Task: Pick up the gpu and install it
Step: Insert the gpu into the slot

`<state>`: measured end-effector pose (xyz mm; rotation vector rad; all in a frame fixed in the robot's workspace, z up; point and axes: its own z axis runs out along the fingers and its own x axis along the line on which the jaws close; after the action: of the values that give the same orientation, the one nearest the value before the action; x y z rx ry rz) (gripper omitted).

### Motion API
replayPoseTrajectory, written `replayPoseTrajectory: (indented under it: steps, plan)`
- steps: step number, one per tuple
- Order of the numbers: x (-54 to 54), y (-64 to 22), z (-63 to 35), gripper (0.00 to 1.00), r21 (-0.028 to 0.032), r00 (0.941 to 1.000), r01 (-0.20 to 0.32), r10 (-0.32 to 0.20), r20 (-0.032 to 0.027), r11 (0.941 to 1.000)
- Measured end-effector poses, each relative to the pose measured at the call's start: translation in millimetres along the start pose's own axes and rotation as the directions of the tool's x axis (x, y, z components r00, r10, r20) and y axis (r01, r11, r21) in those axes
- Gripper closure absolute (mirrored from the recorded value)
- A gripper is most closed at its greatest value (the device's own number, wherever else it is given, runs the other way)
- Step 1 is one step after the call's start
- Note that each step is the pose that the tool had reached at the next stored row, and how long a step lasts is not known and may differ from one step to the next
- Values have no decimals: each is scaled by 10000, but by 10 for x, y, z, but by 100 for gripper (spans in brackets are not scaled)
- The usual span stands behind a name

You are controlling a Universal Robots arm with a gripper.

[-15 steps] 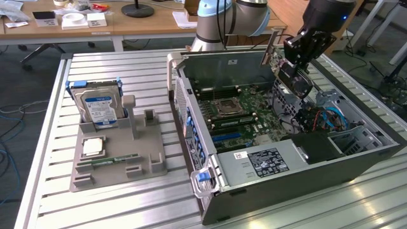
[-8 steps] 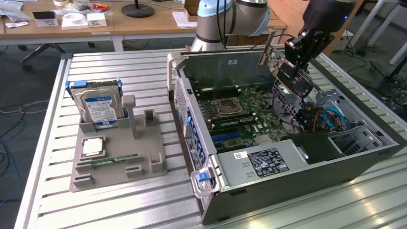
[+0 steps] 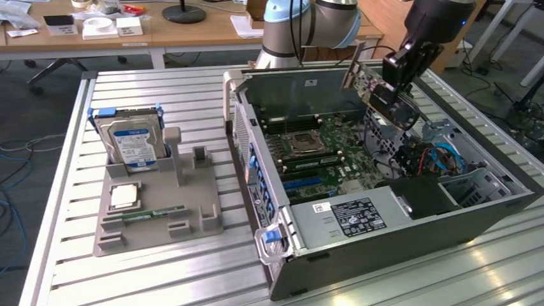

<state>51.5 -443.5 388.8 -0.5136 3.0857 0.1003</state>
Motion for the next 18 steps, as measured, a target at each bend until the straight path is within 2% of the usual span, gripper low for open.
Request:
replayPoseTrajectory:
  steps: [8,18]
  plan:
    - [0,0,0,73,-24,9952,976,-976,-59,9952]
    - [1,0,0,73,-60,9762,2166,-2166,-129,9763]
